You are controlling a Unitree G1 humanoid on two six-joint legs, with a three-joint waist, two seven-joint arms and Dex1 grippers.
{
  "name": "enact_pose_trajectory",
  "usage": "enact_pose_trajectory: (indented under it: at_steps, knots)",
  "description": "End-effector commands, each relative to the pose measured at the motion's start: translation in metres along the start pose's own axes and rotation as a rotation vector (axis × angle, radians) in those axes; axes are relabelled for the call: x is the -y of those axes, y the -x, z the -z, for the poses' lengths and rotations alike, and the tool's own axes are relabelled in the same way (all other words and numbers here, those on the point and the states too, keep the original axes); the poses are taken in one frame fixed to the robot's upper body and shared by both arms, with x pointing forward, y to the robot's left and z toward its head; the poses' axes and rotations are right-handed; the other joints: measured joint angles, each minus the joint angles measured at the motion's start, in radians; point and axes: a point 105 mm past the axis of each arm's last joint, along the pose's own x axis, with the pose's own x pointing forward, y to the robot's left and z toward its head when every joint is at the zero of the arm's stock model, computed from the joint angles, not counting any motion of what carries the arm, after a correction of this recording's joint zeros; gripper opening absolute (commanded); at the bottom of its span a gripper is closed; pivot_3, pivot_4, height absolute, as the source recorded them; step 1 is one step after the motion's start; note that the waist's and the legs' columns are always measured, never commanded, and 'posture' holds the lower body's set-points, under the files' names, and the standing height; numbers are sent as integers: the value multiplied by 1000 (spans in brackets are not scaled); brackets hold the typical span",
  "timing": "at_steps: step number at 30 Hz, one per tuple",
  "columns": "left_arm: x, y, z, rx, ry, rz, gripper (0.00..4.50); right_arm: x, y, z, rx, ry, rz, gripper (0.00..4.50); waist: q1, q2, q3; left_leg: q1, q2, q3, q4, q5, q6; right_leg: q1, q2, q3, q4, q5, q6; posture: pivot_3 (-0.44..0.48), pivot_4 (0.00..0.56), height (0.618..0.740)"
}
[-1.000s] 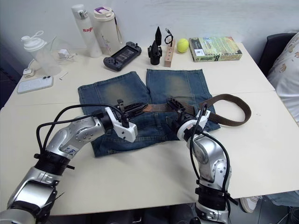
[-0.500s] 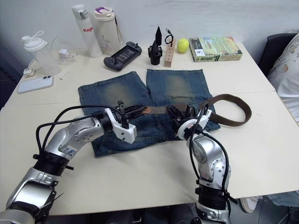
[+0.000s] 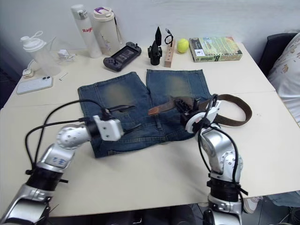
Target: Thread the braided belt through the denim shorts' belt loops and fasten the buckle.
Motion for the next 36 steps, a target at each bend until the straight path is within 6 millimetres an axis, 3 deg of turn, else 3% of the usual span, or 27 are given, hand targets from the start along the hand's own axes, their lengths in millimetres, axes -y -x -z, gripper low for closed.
enact_pose_trajectory:
  at_steps: [1,13,19,27,36]
  knots:
    - [14,16,-18,73,237,78,3493,-8,2,-11,-27,130,-58,0,2,0,0,0,0,0,0,0,0,0,0,0,0,0,0,0,150,723]
    - [8,20,-21,37,282,25,3493,19,1,-12,-87,256,-4,0,28,0,0,-1,0,1,3,0,1,2,0,0,-1,0,0,0,150,723]
    - [9,21,-21,35,292,21,3493,17,6,-28,-34,248,-2,0,29,0,0,-1,0,1,3,0,1,2,0,-2,-1,0,0,0,150,723]
    - [13,21,-28,81,309,42,3493,30,20,-38,-61,345,53,0,29,0,0,-1,-1,1,3,0,1,2,0,-2,-2,0,0,0,150,723]
    - [10,22,-27,85,345,27,3493,36,8,-18,-100,321,41,0,28,0,0,-1,0,1,3,0,1,2,1,-2,-2,0,0,0,150,723]
